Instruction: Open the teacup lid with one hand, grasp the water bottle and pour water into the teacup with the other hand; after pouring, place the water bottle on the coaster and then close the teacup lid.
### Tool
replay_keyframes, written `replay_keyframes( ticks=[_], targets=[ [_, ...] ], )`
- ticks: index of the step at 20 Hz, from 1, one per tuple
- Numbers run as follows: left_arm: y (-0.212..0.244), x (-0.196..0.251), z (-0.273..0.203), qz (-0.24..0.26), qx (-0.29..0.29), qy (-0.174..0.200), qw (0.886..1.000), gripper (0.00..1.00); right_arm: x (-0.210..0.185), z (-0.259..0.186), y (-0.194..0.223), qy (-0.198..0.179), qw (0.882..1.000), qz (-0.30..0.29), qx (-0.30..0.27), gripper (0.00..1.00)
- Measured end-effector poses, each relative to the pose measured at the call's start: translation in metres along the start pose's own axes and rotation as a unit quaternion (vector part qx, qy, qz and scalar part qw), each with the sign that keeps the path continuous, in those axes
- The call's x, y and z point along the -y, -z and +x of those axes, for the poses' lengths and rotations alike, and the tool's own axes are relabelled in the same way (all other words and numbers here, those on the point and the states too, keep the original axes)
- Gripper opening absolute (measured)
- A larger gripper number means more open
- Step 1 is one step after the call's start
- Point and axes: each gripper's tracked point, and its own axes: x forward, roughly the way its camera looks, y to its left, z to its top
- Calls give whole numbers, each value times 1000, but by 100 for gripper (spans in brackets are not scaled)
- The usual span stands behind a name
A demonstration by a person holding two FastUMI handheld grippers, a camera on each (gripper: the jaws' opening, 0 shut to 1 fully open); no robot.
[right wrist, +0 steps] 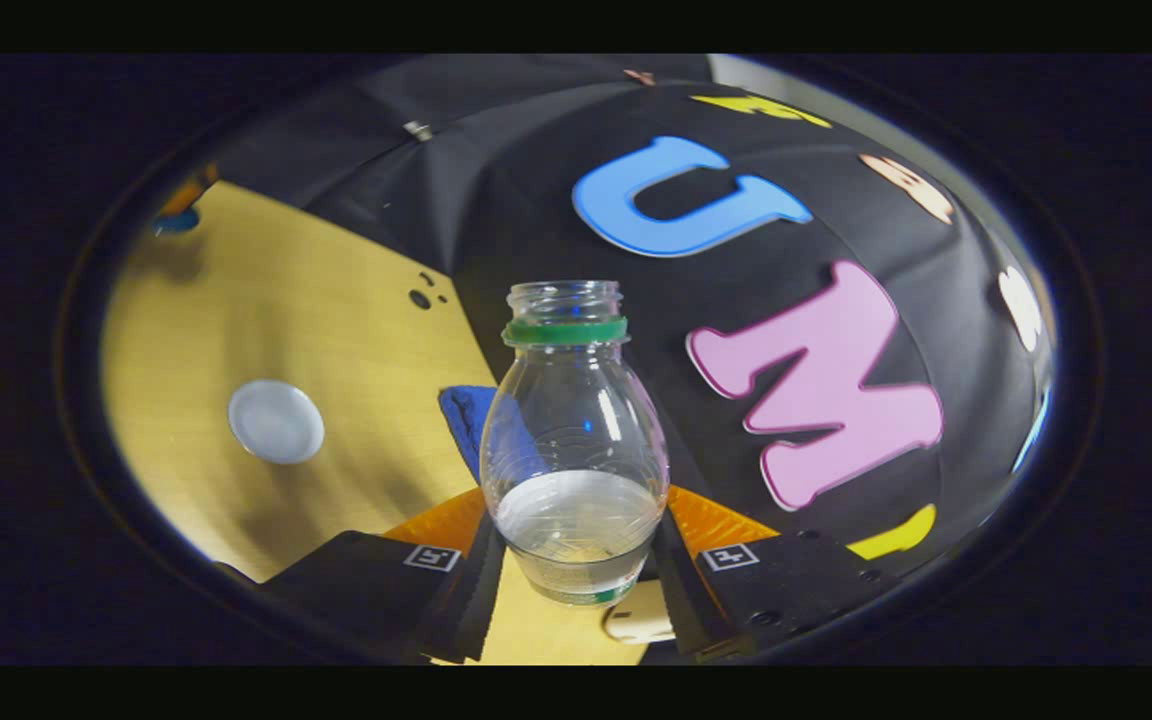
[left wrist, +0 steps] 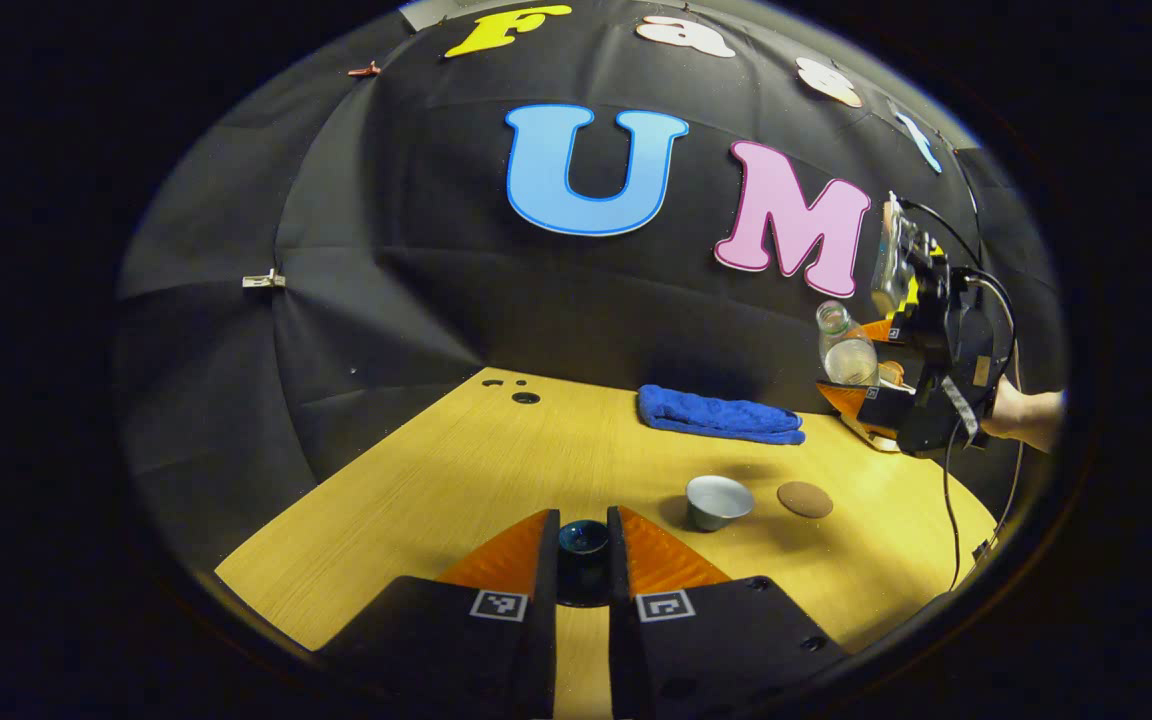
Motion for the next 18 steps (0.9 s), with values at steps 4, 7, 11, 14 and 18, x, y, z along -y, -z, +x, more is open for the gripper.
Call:
replay_keyframes(
  ticks=[4,7,11,14,18],
  targets=[
    [-20,25,4,-5,6,12,1000,25,29,-13,7,-6,989,143,-23,72],
    [-32,44,12,0,7,22,1000,25,36,-12,16,-17,966,256,-29,72],
    [-39,67,26,7,12,40,999,29,25,-4,37,-43,928,370,-25,72],
    [-33,78,40,2,10,45,999,22,9,9,57,-57,901,429,-26,72],
    [-19,87,59,-22,6,42,999,25,-9,28,86,-50,893,446,-26,72]
  ],
)
